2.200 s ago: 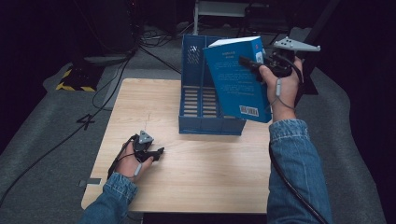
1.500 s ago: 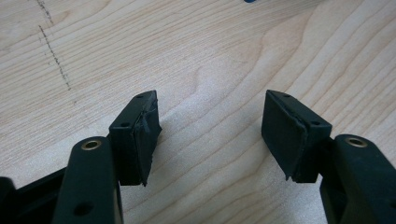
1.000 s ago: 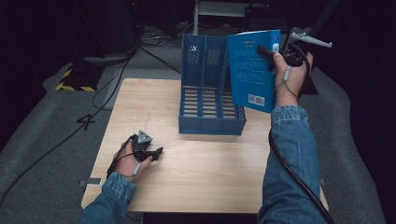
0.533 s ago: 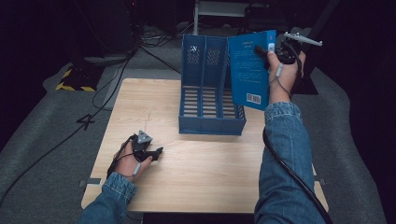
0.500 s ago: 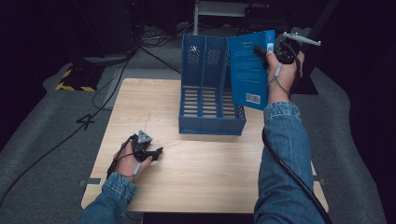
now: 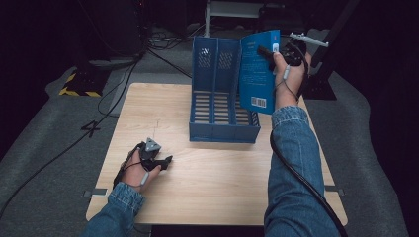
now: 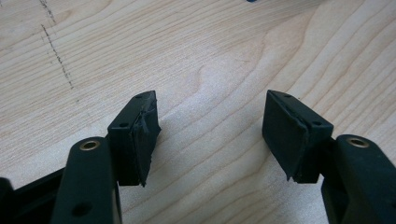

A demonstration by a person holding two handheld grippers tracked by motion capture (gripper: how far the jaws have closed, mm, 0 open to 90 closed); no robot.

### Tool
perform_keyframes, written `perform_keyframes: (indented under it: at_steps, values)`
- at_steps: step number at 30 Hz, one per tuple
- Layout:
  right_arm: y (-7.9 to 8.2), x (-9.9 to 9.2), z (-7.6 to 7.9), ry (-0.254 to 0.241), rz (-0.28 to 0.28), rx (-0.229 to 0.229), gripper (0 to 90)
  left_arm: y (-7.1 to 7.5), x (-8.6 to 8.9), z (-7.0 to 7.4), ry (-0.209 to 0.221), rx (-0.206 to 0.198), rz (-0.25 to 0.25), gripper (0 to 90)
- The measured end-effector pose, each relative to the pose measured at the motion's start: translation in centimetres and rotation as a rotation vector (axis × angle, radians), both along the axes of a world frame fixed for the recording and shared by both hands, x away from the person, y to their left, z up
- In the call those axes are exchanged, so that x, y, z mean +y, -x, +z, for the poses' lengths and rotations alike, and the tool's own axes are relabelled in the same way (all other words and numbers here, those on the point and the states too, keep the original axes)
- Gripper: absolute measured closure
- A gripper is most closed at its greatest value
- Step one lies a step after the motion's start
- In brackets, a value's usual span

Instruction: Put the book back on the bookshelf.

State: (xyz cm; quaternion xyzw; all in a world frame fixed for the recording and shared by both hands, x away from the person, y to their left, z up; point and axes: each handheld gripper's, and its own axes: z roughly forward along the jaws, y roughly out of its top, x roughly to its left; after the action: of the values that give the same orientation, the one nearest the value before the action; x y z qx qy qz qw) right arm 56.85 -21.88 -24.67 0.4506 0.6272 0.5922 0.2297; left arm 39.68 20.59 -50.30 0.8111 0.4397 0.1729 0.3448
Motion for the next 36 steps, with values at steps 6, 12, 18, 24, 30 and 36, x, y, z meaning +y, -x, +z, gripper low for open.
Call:
perform_keyframes:
  at_steps: [6,12,18,24,30,36]
  values:
    - [0.2,-0.5,0.8,-0.048,0.017,-0.058,61.3,0.0,-0.1,0.0,0.003,-0.001,0.006,36.7]
    - [-0.4,-0.1,-0.6,-0.059,0.034,-0.057,61.2,0.0,0.0,0.0,-0.005,-0.003,0.004,36.7]
    - [-1.1,0.2,-2.9,-0.066,0.044,-0.036,61.2,0.0,-0.1,0.0,0.000,-0.001,0.007,36.7]
    - [-1.7,0.5,-4.2,-0.062,0.045,-0.051,61.1,0.0,-0.1,0.0,0.001,0.001,0.007,36.7]
    - [-1.7,0.2,-5.2,-0.054,0.062,-0.075,60.4,0.0,-0.1,0.0,-0.004,-0.003,0.007,36.7]
    - [-1.6,0.6,-7.1,-0.004,0.058,-0.041,59.3,0.0,-0.1,0.0,0.000,-0.005,0.011,36.8]
